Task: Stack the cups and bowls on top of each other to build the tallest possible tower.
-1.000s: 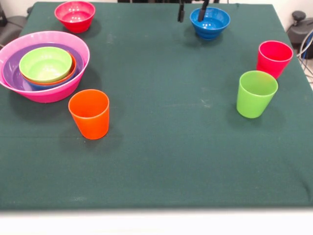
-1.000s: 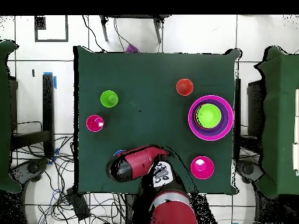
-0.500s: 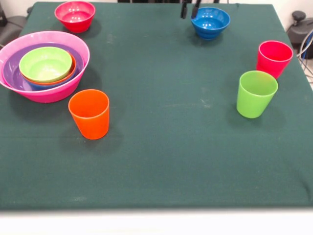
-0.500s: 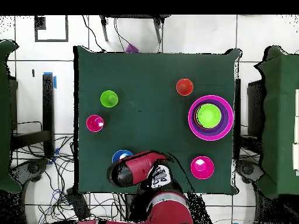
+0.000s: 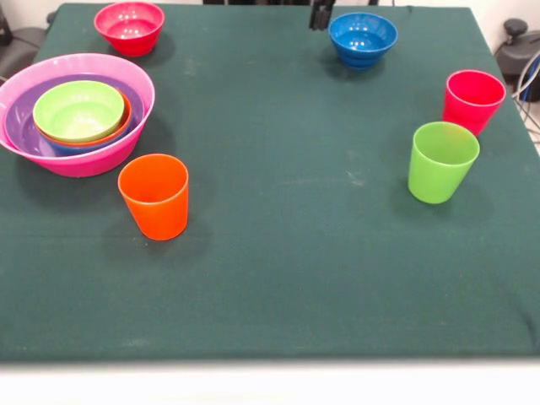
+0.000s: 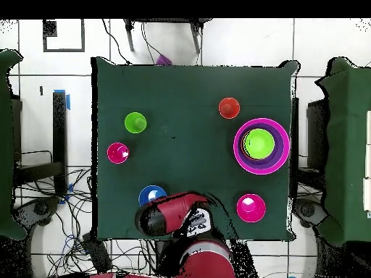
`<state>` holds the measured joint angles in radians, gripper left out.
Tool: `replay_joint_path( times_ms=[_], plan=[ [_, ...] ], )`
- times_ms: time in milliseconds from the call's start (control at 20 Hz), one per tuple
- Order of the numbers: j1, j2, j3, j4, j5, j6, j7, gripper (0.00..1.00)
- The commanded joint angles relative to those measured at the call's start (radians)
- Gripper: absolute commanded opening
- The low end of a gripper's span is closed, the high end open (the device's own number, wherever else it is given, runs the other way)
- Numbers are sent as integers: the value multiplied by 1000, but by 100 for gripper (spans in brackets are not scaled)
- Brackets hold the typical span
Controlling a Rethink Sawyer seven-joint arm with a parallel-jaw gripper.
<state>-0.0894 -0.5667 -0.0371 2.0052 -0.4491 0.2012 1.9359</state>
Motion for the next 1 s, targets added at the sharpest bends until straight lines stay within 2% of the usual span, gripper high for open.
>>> replay_joint_path(
  times_ms=[50, 300, 350, 700, 1000],
  plan=[
    [12, 18, 33, -15, 50, -25, 152, 0],
    [-4, 3, 51, -6, 58, -4, 136, 0],
    [-1, 2, 49, -1, 64, -23, 147, 100],
    [-11, -7, 57, 6, 72, -3, 135, 100],
    [-24, -39, 73, 2, 85, 61, 100, 100]
  ],
)
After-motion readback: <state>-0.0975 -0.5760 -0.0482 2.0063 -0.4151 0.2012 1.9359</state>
